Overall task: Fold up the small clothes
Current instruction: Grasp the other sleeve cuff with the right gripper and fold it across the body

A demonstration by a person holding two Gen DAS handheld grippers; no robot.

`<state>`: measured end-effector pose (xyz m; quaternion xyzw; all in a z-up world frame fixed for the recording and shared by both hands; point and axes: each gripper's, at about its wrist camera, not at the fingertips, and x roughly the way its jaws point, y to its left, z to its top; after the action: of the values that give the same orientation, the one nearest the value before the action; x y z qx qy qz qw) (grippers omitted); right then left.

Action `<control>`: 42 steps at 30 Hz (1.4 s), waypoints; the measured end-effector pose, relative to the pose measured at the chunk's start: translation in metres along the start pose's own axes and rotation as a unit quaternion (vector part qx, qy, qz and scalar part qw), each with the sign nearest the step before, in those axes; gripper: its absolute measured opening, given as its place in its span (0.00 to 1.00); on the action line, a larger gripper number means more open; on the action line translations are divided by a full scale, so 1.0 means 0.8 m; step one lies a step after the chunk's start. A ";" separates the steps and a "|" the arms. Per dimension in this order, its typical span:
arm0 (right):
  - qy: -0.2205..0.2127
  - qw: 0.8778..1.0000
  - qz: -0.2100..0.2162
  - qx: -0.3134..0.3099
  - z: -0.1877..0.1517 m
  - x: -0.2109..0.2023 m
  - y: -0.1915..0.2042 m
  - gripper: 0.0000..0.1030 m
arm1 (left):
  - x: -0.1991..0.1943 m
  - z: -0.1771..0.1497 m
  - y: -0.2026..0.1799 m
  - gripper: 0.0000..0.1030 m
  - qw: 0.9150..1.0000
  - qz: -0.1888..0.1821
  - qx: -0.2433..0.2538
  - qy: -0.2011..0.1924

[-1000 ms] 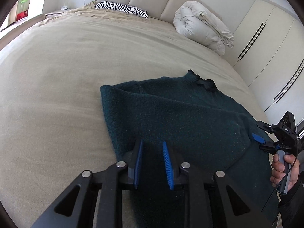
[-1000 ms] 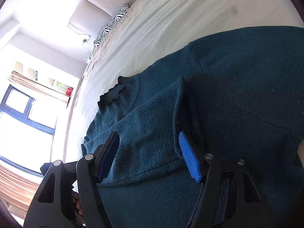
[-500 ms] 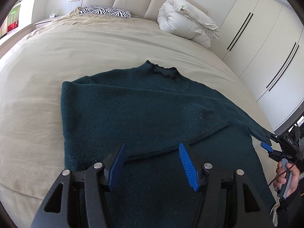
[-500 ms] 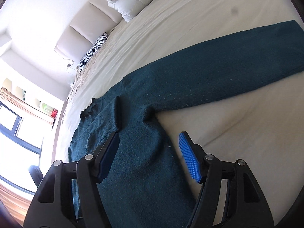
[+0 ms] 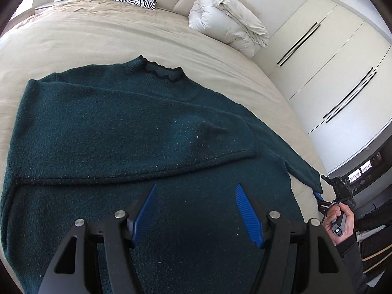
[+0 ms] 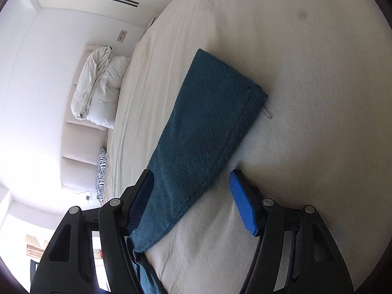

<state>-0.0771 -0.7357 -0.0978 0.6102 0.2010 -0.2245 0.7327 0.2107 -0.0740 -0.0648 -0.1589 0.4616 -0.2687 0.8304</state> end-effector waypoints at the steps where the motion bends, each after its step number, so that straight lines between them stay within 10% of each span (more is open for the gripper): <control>1: -0.007 1.000 0.001 0.003 0.009 0.004 0.000 0.55 | 0.002 0.002 0.001 0.66 1.000 -0.002 -0.003 0.001; 6: -0.019 0.999 -0.035 -0.001 0.048 0.016 0.000 0.18 | 0.007 0.010 0.007 0.67 1.000 -0.011 -0.016 0.003; 13: -0.009 0.974 -0.049 -0.222 -0.028 0.018 0.160 0.09 | -0.005 0.023 0.017 0.73 0.998 -0.045 -0.049 -0.014; 15: 0.012 0.947 -0.042 -0.318 -0.091 0.026 0.220 0.09 | -0.010 0.025 0.022 0.75 0.996 -0.062 -0.063 -0.017; 19: 0.062 0.853 -0.021 -0.518 -0.266 0.043 0.303 0.09 | -0.014 0.027 0.032 0.78 0.991 -0.092 -0.094 -0.020; 22: 0.108 0.783 -0.023 -0.612 -0.387 0.070 0.308 0.09 | -0.008 0.026 0.034 0.80 0.987 -0.111 -0.113 -0.008; 24: 0.138 0.761 -0.037 -0.632 -0.439 0.091 0.291 0.09 | 0.000 0.024 0.032 0.80 0.985 -0.124 -0.120 0.004; 31: 0.181 0.764 -0.028 -0.619 -0.487 0.066 0.212 0.20 | 0.048 0.024 0.011 0.88 0.977 -0.147 -0.142 0.055; 33: 0.202 0.779 -0.005 -0.594 -0.477 0.052 0.205 0.60 | 0.064 0.024 0.002 0.88 0.979 -0.127 -0.143 0.069; 36: 0.202 0.800 0.017 -0.565 -0.461 0.035 0.203 0.69 | 0.075 0.028 -0.010 0.85 0.979 -0.127 -0.142 0.067; 42: 0.246 0.855 0.038 -0.456 -0.411 0.012 0.154 0.69 | 0.100 0.033 -0.032 0.08 0.983 -0.100 -0.110 0.107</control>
<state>-0.0056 -0.3940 -0.0615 0.2503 0.4311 0.0773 0.8634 0.2599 -0.1420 -0.0926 -0.2648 0.5562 -0.3134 0.7227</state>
